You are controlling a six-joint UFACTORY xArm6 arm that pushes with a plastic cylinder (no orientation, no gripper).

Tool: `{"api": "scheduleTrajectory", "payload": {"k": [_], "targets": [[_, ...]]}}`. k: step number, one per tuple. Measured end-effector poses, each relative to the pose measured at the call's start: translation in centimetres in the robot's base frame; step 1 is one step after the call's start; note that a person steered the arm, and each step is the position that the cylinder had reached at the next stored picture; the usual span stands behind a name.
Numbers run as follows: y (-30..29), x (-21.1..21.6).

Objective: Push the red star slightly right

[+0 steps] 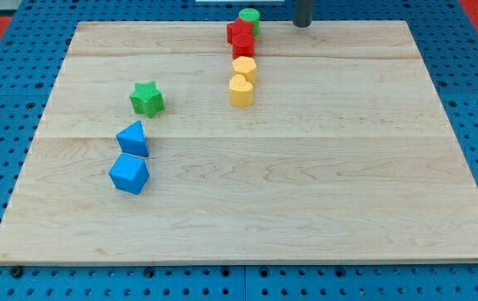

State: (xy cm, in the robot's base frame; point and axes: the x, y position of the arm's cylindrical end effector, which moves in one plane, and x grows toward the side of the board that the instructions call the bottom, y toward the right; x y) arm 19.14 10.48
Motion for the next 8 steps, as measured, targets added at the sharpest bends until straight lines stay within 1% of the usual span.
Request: {"api": "scheduleTrajectory", "payload": {"k": [1, 4, 5, 6, 7, 8], "targets": [[-2.0, 0.1], [-13.7, 0.1], [-15.3, 0.2], [-18.6, 3.0], [-19.9, 6.9], [-19.1, 5.8]]}}
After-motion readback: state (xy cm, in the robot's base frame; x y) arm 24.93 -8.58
